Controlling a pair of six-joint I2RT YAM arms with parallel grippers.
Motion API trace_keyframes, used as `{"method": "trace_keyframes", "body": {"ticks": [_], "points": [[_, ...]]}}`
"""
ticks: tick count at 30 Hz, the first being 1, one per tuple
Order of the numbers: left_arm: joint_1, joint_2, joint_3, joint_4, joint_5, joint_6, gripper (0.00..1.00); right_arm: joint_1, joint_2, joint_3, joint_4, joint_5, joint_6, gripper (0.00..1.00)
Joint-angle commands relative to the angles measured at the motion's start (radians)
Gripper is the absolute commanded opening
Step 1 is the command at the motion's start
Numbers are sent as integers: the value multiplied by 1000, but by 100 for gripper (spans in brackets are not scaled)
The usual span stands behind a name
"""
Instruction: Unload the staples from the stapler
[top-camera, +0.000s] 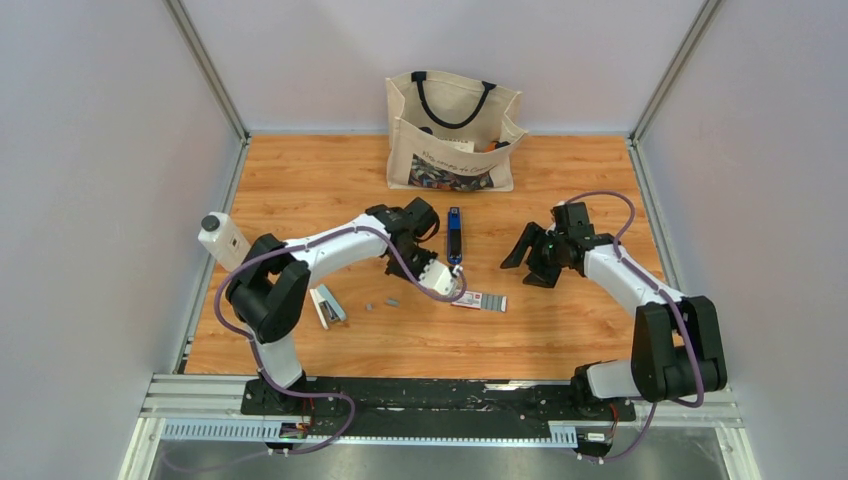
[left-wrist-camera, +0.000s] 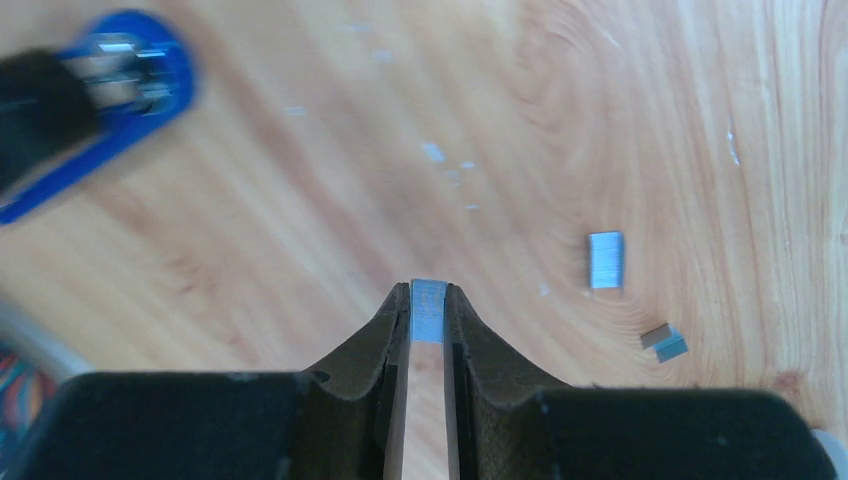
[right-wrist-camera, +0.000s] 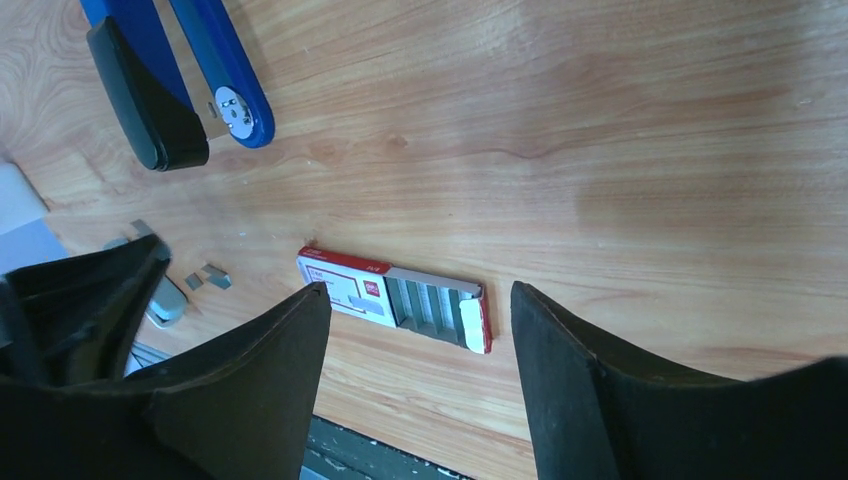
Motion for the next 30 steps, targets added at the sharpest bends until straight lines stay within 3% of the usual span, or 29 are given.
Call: {"method": "trace_keyframes", "body": {"ticks": [1, 6, 11, 14, 16, 21, 27, 30], "points": [[-3, -114, 188, -83, 122, -220, 23, -4, -68, 16, 40, -57, -33, 70], [35, -187, 394, -166, 347, -470, 23, 2, -229, 18, 108, -153, -58, 73], [132, -269, 458, -27, 616, -864, 23, 13, -404, 12, 158, -248, -88, 74], [216, -299, 414, 233, 810, -1240, 24, 57, -514, -5, 235, -288, -88, 74], [259, -319, 335, 502, 901, -1601, 27, 106, -571, 5, 253, -282, -120, 74], [298, -345, 121, 1142, 946, -2240, 29, 189, -633, 35, 328, -307, -121, 72], [298, -338, -58, 1686, 911, -2708, 29, 209, -548, 127, 402, -397, -64, 69], [296, -361, -114, 1722, 880, -2723, 29, 238, -508, 168, 425, -409, -68, 68]]}}
